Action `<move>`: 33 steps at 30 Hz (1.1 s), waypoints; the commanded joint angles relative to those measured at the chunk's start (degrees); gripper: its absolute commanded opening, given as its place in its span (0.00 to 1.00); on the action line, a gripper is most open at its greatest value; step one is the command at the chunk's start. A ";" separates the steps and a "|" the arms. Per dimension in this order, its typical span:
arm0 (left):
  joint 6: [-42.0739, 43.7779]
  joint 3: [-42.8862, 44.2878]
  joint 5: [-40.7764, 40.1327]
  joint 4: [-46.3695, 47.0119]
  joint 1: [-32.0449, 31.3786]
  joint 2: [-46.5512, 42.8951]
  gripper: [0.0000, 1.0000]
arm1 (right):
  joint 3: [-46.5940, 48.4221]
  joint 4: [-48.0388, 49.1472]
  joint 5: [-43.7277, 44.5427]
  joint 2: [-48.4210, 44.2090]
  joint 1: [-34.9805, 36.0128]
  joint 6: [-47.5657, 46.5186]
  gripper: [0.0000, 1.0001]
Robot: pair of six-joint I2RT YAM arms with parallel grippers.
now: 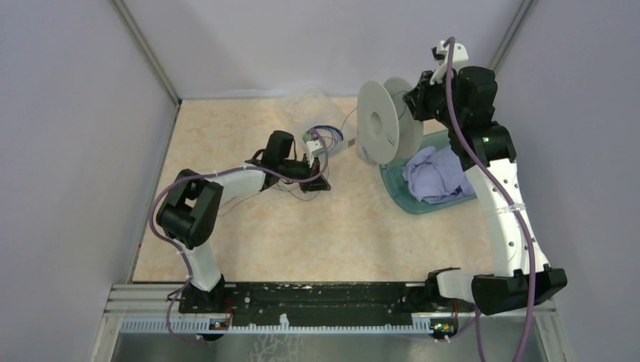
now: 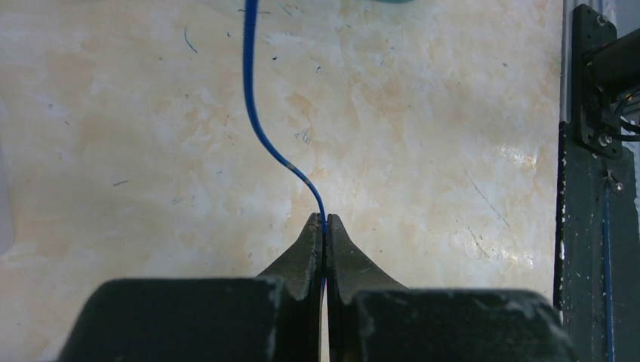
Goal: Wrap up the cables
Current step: Wrap the cable around the cable reel.
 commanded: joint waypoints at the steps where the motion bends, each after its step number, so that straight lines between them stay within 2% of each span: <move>1: 9.19 3.82 1.97 -10.85 -0.43 -2.36 0.00 | 5.67 5.06 3.47 1.14 -0.57 2.62 0.00; 7: 18.89 4.68 -1.39 -22.45 -3.08 -4.69 0.00 | 8.82 4.40 5.07 3.90 -0.74 4.77 0.00; 12: 29.12 5.77 -7.62 -32.40 -8.58 -6.47 0.00 | 8.84 6.57 8.59 4.82 -0.83 5.17 0.00; 15: 32.22 6.76 -10.39 -36.56 -12.16 -7.62 0.00 | 7.27 8.60 10.95 4.98 -0.80 5.11 0.00; 26: 33.86 20.16 -9.02 -48.91 -21.62 -9.20 0.00 | -1.80 15.97 20.59 5.33 3.68 -0.31 0.00; 33: 30.24 25.06 -6.87 -46.84 -24.67 -7.25 0.00 | -4.73 18.27 22.40 5.36 5.65 -0.51 0.00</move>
